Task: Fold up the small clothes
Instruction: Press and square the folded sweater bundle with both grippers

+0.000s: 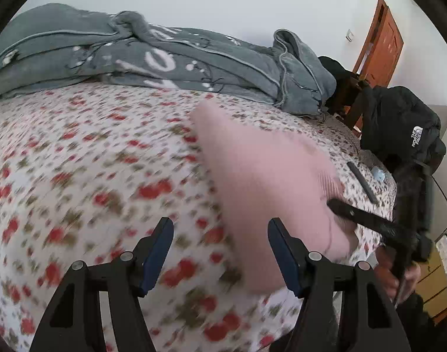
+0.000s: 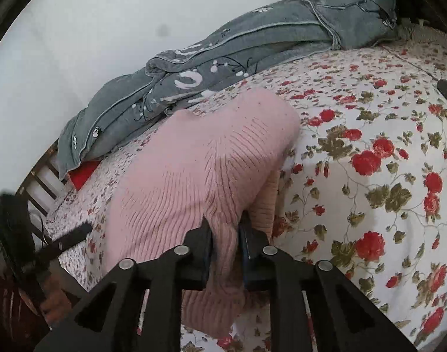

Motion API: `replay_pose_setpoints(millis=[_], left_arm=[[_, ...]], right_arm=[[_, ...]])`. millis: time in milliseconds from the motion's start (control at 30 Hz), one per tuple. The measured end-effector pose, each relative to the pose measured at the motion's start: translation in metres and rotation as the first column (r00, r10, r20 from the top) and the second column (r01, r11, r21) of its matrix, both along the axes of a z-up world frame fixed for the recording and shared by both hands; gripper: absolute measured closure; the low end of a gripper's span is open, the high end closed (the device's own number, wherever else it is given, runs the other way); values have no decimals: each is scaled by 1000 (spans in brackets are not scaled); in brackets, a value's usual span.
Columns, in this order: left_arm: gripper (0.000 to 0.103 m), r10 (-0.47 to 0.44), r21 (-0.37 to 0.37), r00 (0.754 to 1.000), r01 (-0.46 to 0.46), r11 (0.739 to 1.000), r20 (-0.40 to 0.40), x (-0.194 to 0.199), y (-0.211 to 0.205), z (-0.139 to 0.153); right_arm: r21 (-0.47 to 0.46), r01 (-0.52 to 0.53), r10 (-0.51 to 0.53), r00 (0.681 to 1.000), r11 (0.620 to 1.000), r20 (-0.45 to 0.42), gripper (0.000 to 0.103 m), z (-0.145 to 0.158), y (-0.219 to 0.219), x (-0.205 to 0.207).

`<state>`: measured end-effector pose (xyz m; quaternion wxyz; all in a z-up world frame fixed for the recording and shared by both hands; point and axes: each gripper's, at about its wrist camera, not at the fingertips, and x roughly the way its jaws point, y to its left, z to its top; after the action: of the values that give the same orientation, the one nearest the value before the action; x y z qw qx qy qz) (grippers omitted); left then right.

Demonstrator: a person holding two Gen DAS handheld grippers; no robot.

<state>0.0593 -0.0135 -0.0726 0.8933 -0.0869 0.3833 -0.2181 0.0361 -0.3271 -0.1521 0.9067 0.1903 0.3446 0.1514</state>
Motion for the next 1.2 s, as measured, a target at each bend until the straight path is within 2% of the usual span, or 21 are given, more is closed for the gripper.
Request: replay_pose_setpoints(millis=[100,167,233,300,400,500,667,767,800,900,1067,1200], left_arm=[[38,5,30,1000,-5,1000,-3,18,-23,8],[38,16,59,1000,-15,998,-17,33,-37,8],[38,18,81,999,-14,997,-48,45,-47,2],[32,10,143,994,6,990,-111,56,-57,-12],[27,-10,154,991,30,988,-135,60,-56,-17],[28,-37,116,988,55,992,-152,67,-48,-10],[28,-32,25,976,38,999,-216,92,-37,-13],[27,-52,-3,967,53,999,-249,101,-39,-23],[27,-59,-13,964,57,998,-261,103,-40,-27],[29,-70,-47,958,59,997,-279,105,-41,-35],[47,-71,-37,964,63,997,-256,106,-50,-32],[54,-61,-12,970,60,998,-234,104,-53,-26]], right_arm=[[-59,36,-33,998,998,56,72,27,0,-11],[-95,49,-41,995,994,91,70,36,2,-14],[-146,38,-28,997,989,71,70,32,8,-9],[-191,29,-31,999,981,-7,71,13,9,4],[-152,21,-30,998,988,-55,67,1,-2,-2],[-155,-7,-3,998,988,-67,62,12,-7,-3],[-5,-6,6,998,1000,-58,51,28,-15,22],[44,-5,11,990,999,-138,46,11,-13,47],[53,-8,17,987,999,-159,41,3,-12,52],[55,-23,31,987,998,-156,41,-5,-13,53],[42,-25,31,986,999,-161,41,-5,-8,62],[55,-23,31,986,998,-163,45,-6,-6,66]])
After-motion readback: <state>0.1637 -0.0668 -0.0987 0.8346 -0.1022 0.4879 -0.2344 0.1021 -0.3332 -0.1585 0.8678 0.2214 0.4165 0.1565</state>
